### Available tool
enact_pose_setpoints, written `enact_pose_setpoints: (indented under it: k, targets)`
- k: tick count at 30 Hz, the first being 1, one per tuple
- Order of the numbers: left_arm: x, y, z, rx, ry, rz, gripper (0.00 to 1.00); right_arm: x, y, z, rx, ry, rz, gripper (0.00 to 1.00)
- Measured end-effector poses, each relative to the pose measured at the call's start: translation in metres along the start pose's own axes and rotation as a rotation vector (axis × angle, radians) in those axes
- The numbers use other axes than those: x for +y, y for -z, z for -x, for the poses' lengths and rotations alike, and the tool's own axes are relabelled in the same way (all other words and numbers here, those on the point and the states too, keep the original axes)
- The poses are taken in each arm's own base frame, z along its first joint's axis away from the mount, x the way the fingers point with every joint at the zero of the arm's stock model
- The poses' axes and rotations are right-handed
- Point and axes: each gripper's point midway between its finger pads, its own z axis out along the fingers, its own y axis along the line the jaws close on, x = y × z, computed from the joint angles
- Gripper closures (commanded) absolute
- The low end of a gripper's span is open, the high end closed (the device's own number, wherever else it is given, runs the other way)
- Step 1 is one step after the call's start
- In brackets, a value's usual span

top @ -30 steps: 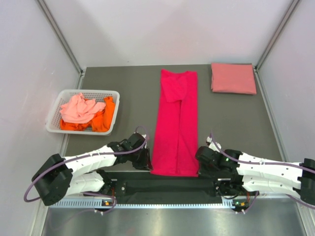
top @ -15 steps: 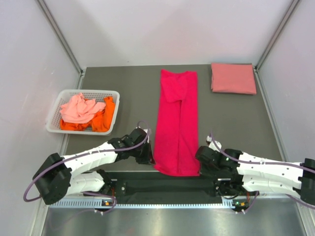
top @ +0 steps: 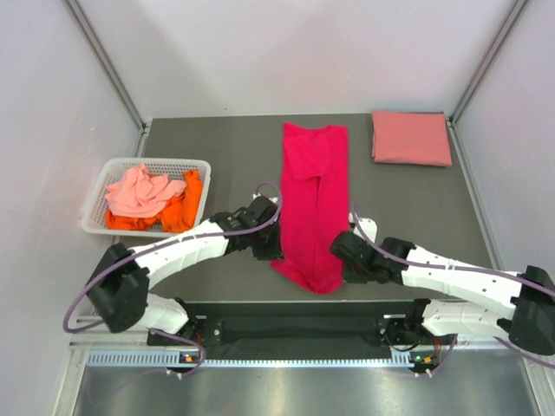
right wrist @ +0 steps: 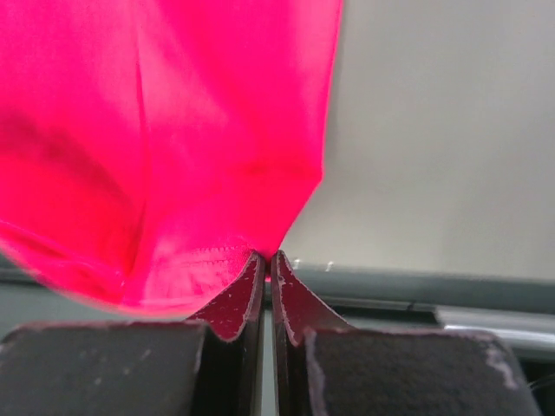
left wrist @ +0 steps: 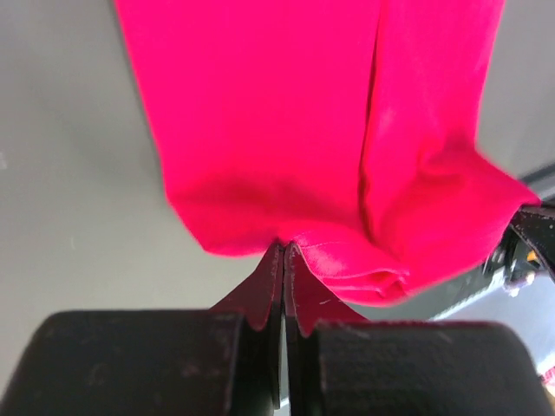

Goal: Fold and stack the t-shirts
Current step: Fold the tshirt

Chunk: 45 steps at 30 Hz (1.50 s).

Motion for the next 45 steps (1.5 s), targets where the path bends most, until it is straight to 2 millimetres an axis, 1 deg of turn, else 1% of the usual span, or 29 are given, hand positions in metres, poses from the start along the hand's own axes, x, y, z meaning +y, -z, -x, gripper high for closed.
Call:
enact_pose_setpoints:
  k: [4, 8, 12, 15, 17, 19, 23, 26, 30, 36, 39, 45]
  targets:
    - [-0.005, -0.013, 0.038, -0.019, 0.009, 0.021, 1.0, -0.011, -0.014, 0.032, -0.023, 0.013, -0.057, 1.0]
    - [0.0, -0.026, 0.084, -0.046, 0.044, 0.035, 1.0, -0.019, -0.03, 0.068, -0.045, 0.036, -0.091, 1.0]
    - [0.003, -0.036, 0.139, -0.108, 0.059, 0.032, 1.0, -0.014, -0.048, 0.111, -0.078, 0.098, -0.122, 1.0]
    - [0.001, -0.04, 0.176, -0.153, 0.06, 0.009, 1.0, -0.009, -0.065, 0.142, -0.097, 0.133, -0.144, 1.0]
    - [0.002, -0.043, 0.195, -0.174, 0.058, -0.011, 1.0, -0.009, -0.076, 0.158, -0.102, 0.147, -0.158, 1.0]
    - [0.006, -0.047, 0.21, -0.189, 0.057, -0.023, 1.0, -0.01, -0.084, 0.171, -0.105, 0.156, -0.172, 1.0]
    - [0.016, -0.056, 0.228, -0.2, 0.057, -0.05, 1.0, -0.013, -0.095, 0.196, -0.119, 0.159, -0.186, 1.0]
    - [0.021, -0.061, 0.237, -0.206, 0.057, -0.077, 1.0, -0.015, -0.096, 0.213, -0.136, 0.155, -0.191, 1.0]
    - [0.022, -0.066, 0.251, -0.222, 0.055, -0.112, 1.0, -0.017, -0.096, 0.235, -0.164, 0.147, -0.19, 1.0]
    - [0.02, -0.066, 0.273, -0.267, 0.046, -0.14, 1.0, -0.019, -0.102, 0.254, -0.174, 0.152, -0.192, 1.0]
    - [0.022, -0.072, 0.283, -0.28, 0.047, -0.149, 1.0, -0.018, -0.107, 0.263, -0.176, 0.161, -0.189, 1.0]
    - [0.031, -0.085, 0.294, -0.282, 0.061, -0.139, 1.0, -0.022, -0.119, 0.275, -0.168, 0.168, -0.198, 1.0]
